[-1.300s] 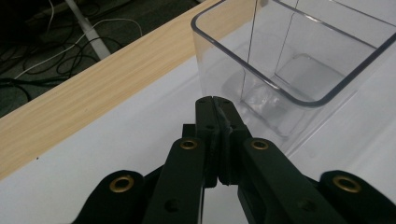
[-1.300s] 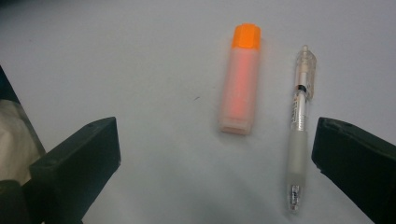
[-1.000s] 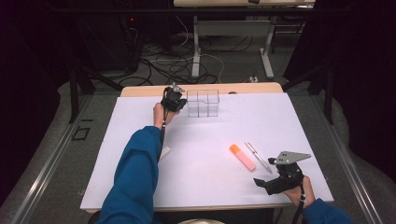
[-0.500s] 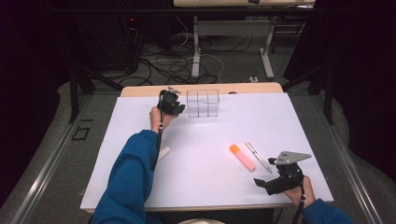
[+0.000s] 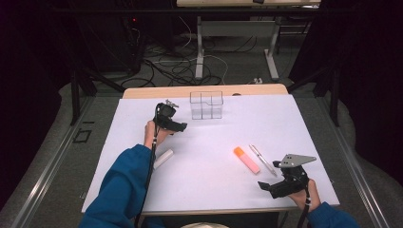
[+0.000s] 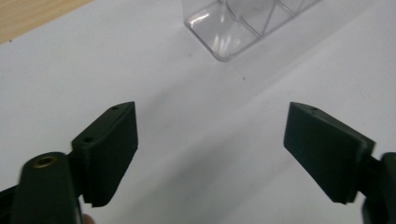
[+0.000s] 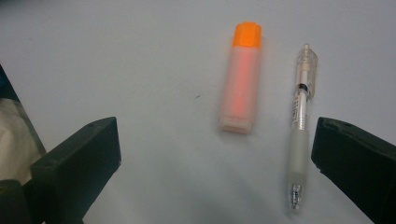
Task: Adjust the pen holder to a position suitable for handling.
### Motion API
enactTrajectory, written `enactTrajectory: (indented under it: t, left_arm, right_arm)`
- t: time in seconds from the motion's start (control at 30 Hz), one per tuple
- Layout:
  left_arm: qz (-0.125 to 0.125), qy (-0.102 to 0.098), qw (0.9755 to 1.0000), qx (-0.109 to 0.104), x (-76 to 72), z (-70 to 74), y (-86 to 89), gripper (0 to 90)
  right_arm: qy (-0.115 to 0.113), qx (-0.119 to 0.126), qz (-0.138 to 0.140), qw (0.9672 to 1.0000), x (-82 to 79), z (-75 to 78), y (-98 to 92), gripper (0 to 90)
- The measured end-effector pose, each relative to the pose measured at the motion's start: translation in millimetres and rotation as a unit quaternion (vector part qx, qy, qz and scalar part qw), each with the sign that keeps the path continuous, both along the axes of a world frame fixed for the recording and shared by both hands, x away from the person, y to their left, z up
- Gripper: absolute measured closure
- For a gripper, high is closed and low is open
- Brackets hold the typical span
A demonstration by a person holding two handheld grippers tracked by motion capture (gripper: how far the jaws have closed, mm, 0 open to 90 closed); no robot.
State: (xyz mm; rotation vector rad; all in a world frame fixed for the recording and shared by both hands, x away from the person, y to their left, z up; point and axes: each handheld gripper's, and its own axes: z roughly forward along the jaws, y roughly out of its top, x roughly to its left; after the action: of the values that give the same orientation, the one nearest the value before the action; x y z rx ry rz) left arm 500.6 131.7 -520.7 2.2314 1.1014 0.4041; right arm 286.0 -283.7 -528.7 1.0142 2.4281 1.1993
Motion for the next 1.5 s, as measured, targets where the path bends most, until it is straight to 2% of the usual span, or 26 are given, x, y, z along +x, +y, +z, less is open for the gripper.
enactTrajectory:
  t: [0.17, 0.23, 0.43, 0.7, 0.83, 0.9, 1.13, 1.27, 1.5]
  left_arm:
    - [-0.028, -0.001, 0.9996, -0.003, -19.3, -1.3, -1.2, 12.0]
    - [-0.040, -0.005, 0.9992, -0.003, -26.3, 1.5, -1.6, 9.8]
    - [-0.060, -0.015, 0.9981, -0.005, -48.5, 7.9, -0.6, 5.6]
    - [-0.086, -0.012, 0.9961, 0.013, -94.5, 5.3, 0.2, 0.1]
    - [-0.095, -0.006, 0.9954, 0.008, -111.5, 2.0, 1.4, 0.0]
    - [-0.103, -0.007, 0.9945, 0.016, -117.8, 1.8, 1.7, 0.0]
    - [-0.107, -0.018, 0.9940, 0.015, -139.6, 1.2, 5.2, 0.0]
    - [-0.111, -0.020, 0.9934, 0.019, -148.9, 0.7, 8.2, 0.0]
    - [-0.111, -0.024, 0.9934, 0.014, -160.1, -0.1, 14.0, 0.0]
  right_arm:
    - [-0.001, -0.001, 0.000, 1.0000, -0.1, 0.1, -0.5, 1.1]
    - [0.005, -0.004, -0.002, 1.0000, -0.7, 0.6, 0.1, 1.1]
    - [0.005, -0.002, -0.003, 1.0000, -0.7, 0.0, 0.7, 1.1]
    - [0.005, -0.005, -0.002, 1.0000, -2.0, 0.6, -0.2, 1.2]
    - [0.001, -0.003, -0.005, 1.0000, -2.0, -0.2, 0.6, 1.2]
    - [0.004, -0.004, -0.005, 1.0000, -2.0, -0.1, 0.7, 1.3]
    - [0.004, -0.006, -0.005, 1.0000, -1.1, -0.5, 0.6, 1.3]
    - [0.003, -0.008, -0.003, 1.0000, -0.5, -0.4, 0.9, 1.3]
    - [0.005, -0.006, -0.006, 0.9999, 0.1, -1.6, 2.4, 1.3]
